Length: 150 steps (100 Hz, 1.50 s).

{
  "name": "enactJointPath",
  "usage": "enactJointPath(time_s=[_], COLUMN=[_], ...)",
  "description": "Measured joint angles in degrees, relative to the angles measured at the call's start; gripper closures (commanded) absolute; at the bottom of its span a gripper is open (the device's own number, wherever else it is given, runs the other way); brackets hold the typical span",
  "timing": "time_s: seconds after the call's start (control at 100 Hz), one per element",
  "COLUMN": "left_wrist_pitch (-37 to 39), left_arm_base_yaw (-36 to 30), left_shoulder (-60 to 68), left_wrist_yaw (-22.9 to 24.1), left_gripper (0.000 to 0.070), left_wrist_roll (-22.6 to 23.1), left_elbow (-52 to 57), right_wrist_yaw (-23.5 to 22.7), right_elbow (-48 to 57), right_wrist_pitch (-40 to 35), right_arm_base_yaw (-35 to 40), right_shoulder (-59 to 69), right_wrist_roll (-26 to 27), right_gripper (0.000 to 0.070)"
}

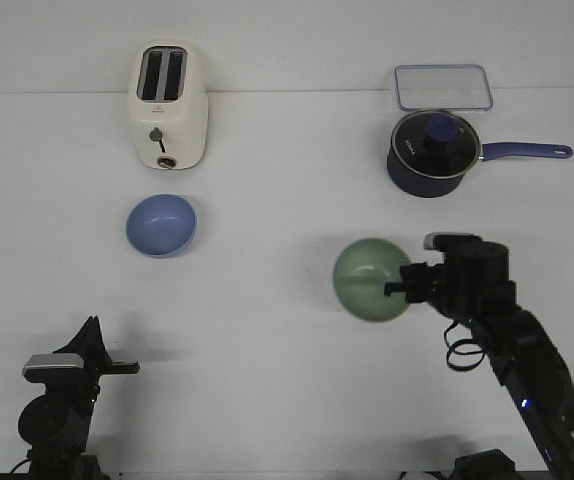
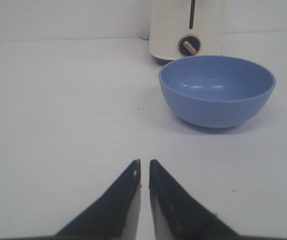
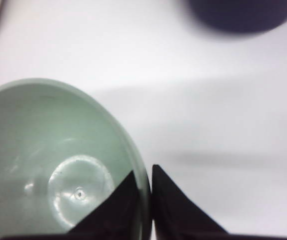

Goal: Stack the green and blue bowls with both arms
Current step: 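Grasp the green bowl rim with the right gripper and drag it nearer, then set the green bowl down at table center and open the right gripper, then reach the left gripper to the light blue bowl rim and grasp it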

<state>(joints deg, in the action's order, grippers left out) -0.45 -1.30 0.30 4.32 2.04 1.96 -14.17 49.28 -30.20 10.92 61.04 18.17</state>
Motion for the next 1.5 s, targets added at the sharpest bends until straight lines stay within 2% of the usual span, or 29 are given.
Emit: enactJointPath(time_s=[0.16, 0.3, 0.7, 0.76, 0.88, 0.94, 1.12, 1.22, 1.29, 1.5], left_wrist_pitch=[0.00, 0.00, 0.00, 0.00, 0.00, 0.00, 0.00, 0.00, 0.00, 0.00], left_arm_base_yaw=[0.00, 0.00, 0.00, 0.00, 0.00, 0.00, 0.00, 0.00, 0.00, 0.00], left_shoulder=[0.00, 0.00, 0.00, 0.00, 0.00, 0.00, 0.00, 0.00, 0.00, 0.00], left_wrist_yaw=[0.00, 0.00, 0.00, 0.00, 0.00, 0.00, 0.00, 0.00, 0.00, 0.00], left_gripper=[0.0685, 0.0685, 0.0685, 0.0685, 0.0685, 0.0685, 0.0685, 0.0685, 0.0685, 0.0685], left_wrist_roll=[0.00, 0.00, 0.00, 0.00, 0.00, 0.00, 0.00, 0.00, 0.00, -0.04], left_elbow=[0.00, 0.00, 0.00, 0.00, 0.00, 0.00, 0.00, 0.00, 0.00, 0.00], right_wrist_yaw=[6.05, 9.33, 11.45, 12.22, 12.72, 12.72, 12.74, 14.03, 16.70, 29.70], right_elbow=[-5.60, -6.58, -6.58, -6.58, -6.58, -6.58, -6.58, -6.60, -6.60, -8.07], right_wrist_pitch=[2.03, 3.85, 5.84, 5.88, 6.25, 6.36, 6.75, 6.84, 6.91, 6.16], right_arm_base_yaw=[14.10, 22.80, 30.03, 30.47, 30.86, 30.86, 30.86, 30.97, 31.43, 35.21], right_shoulder=[-0.02, 2.62, 11.28, 11.69, 11.76, 11.76, 10.97, 5.55, -0.68, -17.18], right_wrist_roll=[3.17, 5.55, 7.23, 7.30, 7.37, 7.39, 7.37, 6.38, 4.39, -0.57], right_gripper=[0.0700, 0.0700, 0.0698, 0.0653, 0.0397, 0.0328, 0.0323, 0.0323, 0.0323, 0.0324])
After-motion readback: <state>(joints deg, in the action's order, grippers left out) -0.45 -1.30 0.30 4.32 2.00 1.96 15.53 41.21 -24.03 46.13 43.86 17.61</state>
